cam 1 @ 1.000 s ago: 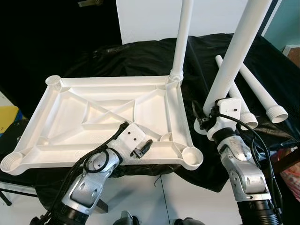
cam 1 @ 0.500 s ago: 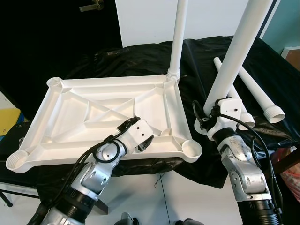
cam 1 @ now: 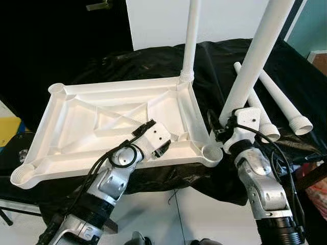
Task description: Building children table
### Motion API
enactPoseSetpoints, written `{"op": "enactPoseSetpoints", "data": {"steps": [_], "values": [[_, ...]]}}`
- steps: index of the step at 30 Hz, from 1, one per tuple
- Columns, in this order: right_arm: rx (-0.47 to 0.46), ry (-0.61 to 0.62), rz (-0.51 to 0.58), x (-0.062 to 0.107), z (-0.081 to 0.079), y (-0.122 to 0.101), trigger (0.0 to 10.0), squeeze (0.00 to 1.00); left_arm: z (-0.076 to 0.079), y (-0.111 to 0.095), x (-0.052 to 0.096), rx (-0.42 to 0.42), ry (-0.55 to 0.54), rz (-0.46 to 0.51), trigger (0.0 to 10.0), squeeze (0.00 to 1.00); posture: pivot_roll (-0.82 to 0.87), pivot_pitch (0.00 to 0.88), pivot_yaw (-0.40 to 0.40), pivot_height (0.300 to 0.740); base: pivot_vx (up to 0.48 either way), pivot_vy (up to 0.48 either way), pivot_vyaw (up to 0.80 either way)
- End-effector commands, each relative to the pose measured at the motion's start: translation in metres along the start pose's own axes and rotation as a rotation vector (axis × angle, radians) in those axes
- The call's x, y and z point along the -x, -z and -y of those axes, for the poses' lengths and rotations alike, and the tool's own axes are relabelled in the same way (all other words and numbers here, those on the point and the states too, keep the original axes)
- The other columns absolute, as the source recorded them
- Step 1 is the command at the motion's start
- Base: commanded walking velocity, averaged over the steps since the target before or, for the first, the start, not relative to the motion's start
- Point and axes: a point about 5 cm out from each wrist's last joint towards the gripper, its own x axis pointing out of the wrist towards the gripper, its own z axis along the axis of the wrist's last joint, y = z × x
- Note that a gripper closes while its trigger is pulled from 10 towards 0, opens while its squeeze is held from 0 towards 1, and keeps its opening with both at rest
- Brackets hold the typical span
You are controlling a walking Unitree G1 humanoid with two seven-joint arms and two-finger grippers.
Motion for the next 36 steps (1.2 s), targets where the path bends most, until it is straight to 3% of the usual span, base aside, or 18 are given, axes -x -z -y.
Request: {"op": "enactPoseSetpoints", "data": {"steps": [1,3,5,7,10,11,16,18,21,29,31,36], "values": [[-0.014,-0.002,0.004,0.0,-0.001,0.001,10.0,0.0,-0.01,0.022,0.005,0.053,-0.217,-0.1,10.0,0.0,-0.04,0.092,0.009,0.74,0.0,0.0,0.0],[-0.024,-0.002,-0.003,0.001,-0.001,0.003,10.0,0.0,-0.009,0.018,0.011,0.142,-0.192,-0.05,10.0,0.0,-0.03,0.094,0.007,0.74,0.0,0.0,0.0],[-0.024,-0.002,-0.003,0.001,-0.001,0.003,10.0,0.0,-0.009,0.018,0.011,0.142,-0.192,-0.05,10.0,0.0,-0.03,0.094,0.007,0.74,0.0,0.0,0.0],[-0.031,-0.001,-0.011,0.002,-0.001,0.007,10.0,0.0,-0.006,0.01,0.018,0.242,-0.149,0.029,10.0,0.0,-0.03,0.098,0.004,0.74,0.0,0.0,0.0],[-0.034,-0.003,-0.019,0.004,-0.001,0.009,10.0,0.0,-0.004,0.005,0.023,0.283,-0.125,0.076,10.0,0.0,-0.02,0.102,0.001,0.74,0.0,0.0,0.0],[-0.039,-0.006,-0.028,0.006,-0.002,0.012,10.0,0.0,0.0,0.0,0.03,0.343,-0.082,0.125,10.0,0.0,-0.02,0.107,0.0,0.74,0.0,0.0,0.0],[-0.057,-0.016,-0.039,0.009,-0.004,0.014,10.0,0.0,0.012,-0.006,0.036,0.449,0.043,0.182,10.0,0.0,-0.02,0.118,-0.004,0.74,0.0,0.0,0.0],[-0.066,-0.025,-0.042,0.011,-0.007,0.015,10.0,0.0,0.018,-0.01,0.041,0.56,0.125,0.21,10.0,0.0,-0.02,0.12,-0.007,0.74,0.0,0.0,0.0],[-0.066,-0.041,-0.044,0.014,-0.009,0.016,10.0,0.0,0.023,-0.013,0.046,0.608,0.182,0.235,10.0,0.0,-0.02,0.12,-0.007,0.74,0.0,0.0,0.0],[-0.048,-0.069,-0.068,0.025,-0.011,0.024,10.0,0.0,0.029,-0.013,0.055,0.609,0.225,0.235,10.0,0.0,-0.02,0.119,-0.003,0.74,0.0,0.0,0.0],[-0.04,-0.065,-0.078,0.028,-0.01,0.028,10.0,0.0,0.029,-0.014,0.056,0.551,0.193,0.222,10.0,0.0,-0.03,0.117,0.0,0.74,0.0,0.0,0.0],[-0.023,-0.069,-0.097,0.032,-0.007,0.037,10.0,0.0,0.03,-0.016,0.056,0.563,0.185,0.218,10.0,0.0,-0.04,0.114,0.01,0.74,0.0,0.0,0.0]]}}
